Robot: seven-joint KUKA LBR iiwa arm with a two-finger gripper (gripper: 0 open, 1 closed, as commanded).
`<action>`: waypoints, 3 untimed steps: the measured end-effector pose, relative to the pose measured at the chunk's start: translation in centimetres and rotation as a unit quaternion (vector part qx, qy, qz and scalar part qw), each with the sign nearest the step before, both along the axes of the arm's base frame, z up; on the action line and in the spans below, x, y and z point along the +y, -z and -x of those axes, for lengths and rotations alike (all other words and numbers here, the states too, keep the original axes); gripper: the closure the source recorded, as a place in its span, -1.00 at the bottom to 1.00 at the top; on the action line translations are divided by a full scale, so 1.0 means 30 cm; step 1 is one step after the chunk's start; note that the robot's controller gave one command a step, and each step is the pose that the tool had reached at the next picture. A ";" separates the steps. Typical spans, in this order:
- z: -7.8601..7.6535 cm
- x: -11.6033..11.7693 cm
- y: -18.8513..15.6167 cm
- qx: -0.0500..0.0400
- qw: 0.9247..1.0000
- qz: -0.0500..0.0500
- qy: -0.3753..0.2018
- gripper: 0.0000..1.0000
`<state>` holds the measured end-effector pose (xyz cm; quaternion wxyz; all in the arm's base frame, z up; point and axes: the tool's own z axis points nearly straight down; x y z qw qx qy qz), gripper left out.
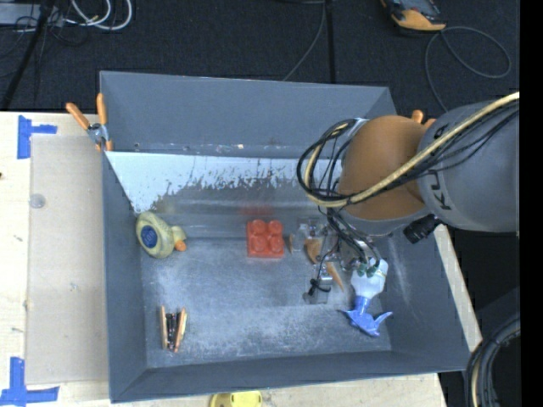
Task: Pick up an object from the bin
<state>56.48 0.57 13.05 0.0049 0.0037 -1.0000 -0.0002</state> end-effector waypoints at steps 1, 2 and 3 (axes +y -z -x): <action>-0.006 0.000 -0.014 -0.004 1.000 0.000 0.000 -1.00; -0.071 -0.140 0.096 -0.004 0.999 0.000 0.043 -1.00; -0.131 -0.321 0.025 -0.004 0.997 0.001 0.082 -1.00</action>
Offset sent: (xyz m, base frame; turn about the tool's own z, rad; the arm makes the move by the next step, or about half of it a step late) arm 0.0355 -0.0831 -0.0605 0.1792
